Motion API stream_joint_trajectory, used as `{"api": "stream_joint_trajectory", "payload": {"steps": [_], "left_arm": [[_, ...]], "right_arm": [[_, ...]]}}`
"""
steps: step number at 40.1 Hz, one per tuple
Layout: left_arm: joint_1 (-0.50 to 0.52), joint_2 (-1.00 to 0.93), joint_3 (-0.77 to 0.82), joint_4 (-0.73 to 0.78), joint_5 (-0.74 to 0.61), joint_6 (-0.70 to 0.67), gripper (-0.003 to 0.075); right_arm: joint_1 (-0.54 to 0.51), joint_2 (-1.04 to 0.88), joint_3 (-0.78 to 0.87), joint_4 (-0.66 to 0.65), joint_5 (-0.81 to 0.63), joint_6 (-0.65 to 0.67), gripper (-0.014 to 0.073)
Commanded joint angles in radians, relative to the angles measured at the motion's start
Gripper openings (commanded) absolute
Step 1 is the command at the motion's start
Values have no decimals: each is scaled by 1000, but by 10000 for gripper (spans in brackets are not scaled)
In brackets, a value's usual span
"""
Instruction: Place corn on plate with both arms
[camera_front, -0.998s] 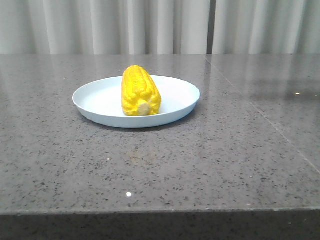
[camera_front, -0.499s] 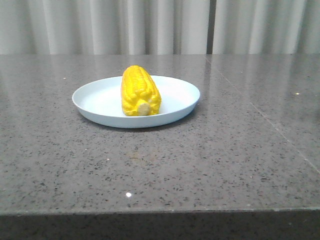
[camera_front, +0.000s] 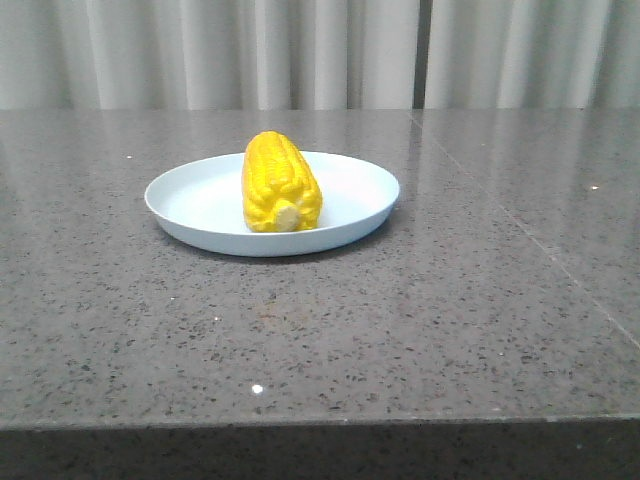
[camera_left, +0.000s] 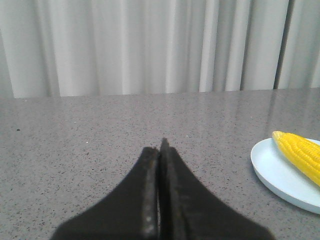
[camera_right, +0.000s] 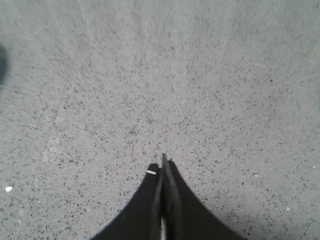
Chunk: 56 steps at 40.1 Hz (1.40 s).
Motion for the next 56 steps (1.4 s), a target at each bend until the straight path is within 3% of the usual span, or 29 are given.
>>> {"api": "stream_joint_trajectory", "payload": {"steps": [1, 10, 56], "left_arm": [[2, 13, -25, 5, -88, -9, -20], [2, 13, -25, 5, -88, -9, -20], [2, 10, -17, 5, -106, -9, -20]], "right_arm": [[-7, -109, 29, -24, -139, -12, -67], [-7, -239, 77, -24, -230, -12, -67], [-7, -240, 77, -24, -224, -12, -67]]}}
